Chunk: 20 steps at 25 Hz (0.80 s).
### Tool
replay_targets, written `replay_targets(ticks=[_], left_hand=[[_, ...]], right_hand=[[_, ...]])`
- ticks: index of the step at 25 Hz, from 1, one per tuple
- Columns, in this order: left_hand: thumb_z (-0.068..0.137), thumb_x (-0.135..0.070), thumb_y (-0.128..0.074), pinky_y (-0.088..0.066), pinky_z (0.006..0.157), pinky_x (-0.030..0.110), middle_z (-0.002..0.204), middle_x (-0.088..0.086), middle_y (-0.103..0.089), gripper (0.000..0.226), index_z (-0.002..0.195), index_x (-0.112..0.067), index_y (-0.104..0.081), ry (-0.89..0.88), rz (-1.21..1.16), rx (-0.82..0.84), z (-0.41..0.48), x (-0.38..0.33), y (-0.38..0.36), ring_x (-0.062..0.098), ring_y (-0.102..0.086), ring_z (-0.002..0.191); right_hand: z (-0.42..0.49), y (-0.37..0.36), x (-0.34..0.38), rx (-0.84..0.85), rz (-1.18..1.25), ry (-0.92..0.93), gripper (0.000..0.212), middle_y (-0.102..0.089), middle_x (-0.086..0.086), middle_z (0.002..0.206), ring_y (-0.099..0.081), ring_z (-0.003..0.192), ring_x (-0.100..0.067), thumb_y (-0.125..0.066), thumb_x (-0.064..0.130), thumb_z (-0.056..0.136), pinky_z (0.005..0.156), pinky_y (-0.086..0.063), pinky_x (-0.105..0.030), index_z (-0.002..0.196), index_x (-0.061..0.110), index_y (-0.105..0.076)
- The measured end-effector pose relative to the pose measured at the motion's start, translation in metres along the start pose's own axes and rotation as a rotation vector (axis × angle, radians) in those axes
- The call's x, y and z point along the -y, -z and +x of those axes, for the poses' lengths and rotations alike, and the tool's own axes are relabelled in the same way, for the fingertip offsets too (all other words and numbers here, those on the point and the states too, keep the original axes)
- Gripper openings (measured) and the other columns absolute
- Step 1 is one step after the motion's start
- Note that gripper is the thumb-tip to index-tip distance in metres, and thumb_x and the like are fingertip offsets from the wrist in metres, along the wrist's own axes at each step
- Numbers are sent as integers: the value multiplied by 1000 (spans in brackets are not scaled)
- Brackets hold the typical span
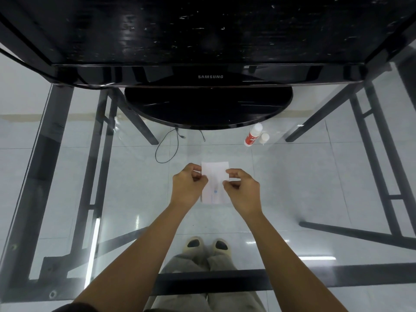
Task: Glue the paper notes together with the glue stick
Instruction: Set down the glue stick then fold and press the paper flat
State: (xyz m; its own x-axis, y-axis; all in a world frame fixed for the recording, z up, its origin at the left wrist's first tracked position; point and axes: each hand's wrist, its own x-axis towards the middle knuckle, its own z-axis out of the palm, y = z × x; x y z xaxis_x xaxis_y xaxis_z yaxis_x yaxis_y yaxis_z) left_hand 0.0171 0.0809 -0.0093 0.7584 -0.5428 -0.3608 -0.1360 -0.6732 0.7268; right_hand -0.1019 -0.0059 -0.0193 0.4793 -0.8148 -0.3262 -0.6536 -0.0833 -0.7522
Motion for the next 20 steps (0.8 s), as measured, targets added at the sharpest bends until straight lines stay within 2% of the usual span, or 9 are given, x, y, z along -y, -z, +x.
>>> replay_targets(ticks=[3,8,17,20], left_hand=[[80,-9,-63,-37,54,-4,74,-2,-64,17,97,-9,-62,3,16,3,1,-2,0,1,-54,60],[81,-9,-62,-37,54,-3,72,-2,-64,17,98,-7,-61,-8,41,-3,1,-3,0,5,-54,59],[80,-5,-61,-35,49,-3,54,-9,-54,15,95,-4,-60,-10,67,-52,1,-4,-7,0,-49,50],[82,-6,-61,-39,50,3,57,0,-60,17,99,-3,-58,-23,92,-81,-1,-4,-11,7,-49,48]], right_hand=[[-1,0,1,-12,-1,0,27,-68,-2,112,-67,84,-15,-68,10,82,72,-39,0,108,14,-65],[-2,0,4,-21,16,-1,26,-68,-2,111,-67,82,-14,-68,9,82,78,-45,-11,108,14,-65],[0,-4,4,-28,-77,27,26,-67,-4,115,-67,85,-18,-67,11,83,80,-44,-14,110,14,-65],[1,-5,4,-14,-130,37,26,-65,-5,115,-62,77,-12,-66,12,85,76,-43,-12,111,15,-63]])
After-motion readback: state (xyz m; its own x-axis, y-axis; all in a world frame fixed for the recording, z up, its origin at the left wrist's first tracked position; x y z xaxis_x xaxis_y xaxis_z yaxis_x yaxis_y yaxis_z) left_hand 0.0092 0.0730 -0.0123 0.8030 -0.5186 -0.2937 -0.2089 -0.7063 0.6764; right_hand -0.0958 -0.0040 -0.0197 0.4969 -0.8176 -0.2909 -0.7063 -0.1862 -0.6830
